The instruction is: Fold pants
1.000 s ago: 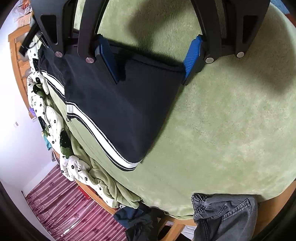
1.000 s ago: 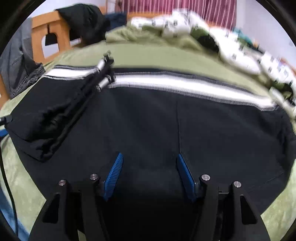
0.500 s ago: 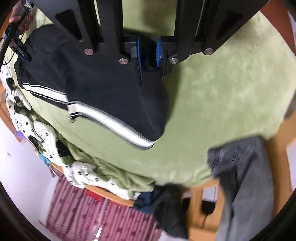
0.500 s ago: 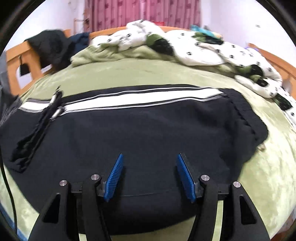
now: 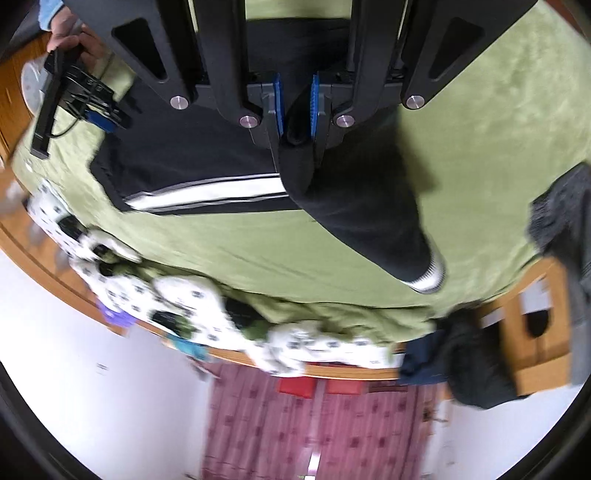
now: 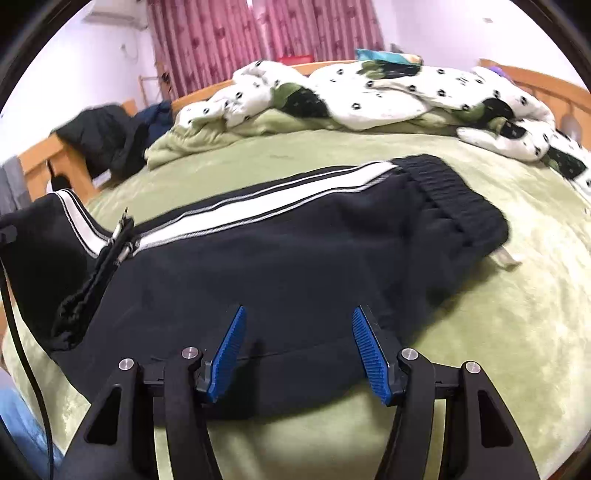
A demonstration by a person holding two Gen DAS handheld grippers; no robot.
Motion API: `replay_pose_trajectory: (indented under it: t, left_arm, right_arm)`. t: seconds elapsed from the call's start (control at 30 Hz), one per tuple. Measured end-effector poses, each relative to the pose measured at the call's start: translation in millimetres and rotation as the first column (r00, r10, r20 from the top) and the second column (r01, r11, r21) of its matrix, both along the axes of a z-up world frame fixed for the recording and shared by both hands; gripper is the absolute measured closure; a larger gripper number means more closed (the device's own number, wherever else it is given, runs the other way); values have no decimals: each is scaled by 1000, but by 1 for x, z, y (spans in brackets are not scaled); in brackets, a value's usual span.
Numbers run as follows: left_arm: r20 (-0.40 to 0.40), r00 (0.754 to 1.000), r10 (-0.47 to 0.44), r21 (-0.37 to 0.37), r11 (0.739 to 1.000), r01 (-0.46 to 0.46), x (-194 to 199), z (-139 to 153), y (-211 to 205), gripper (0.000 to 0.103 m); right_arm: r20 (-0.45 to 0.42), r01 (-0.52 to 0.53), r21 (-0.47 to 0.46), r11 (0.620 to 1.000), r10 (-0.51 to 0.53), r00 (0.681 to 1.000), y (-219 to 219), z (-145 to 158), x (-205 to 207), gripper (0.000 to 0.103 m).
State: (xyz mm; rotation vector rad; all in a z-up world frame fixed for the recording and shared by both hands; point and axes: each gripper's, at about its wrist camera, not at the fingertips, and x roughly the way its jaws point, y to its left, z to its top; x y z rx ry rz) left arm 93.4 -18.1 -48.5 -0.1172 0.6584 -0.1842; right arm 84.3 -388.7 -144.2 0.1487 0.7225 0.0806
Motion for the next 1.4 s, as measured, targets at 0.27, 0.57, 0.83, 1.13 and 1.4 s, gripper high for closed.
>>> replay_pose_trajectory:
  t: [0.27,0.57,0.83,1.13,1.4]
  left_arm:
    - [-143,963,-230,-75,972,221,10,-56,-95,93]
    - [-174,934,-311,-149,946,288,-8,-81,-98,80]
    - [-74,968,-240,-141,963,228,-43,-51,-21,47]
    - [-206,975,-88,-130,990,62,-53,-92,66,47]
    - [-263,953,-151,-263,961,79,-44,-129,46,47]
  right_arm:
    - [27,127,23,992,-128,991,-45,1,-23,44]
    - [-45,109,160,981,-103,994,-51,-7,-16,44]
    - [-27,-63,121,991,67,997,21,11,-6,43]
    - [-176,-151,252,956,198,964,85,-12,25,43]
    - [-160,-160,369,915,233,959,98,-11,41,82]
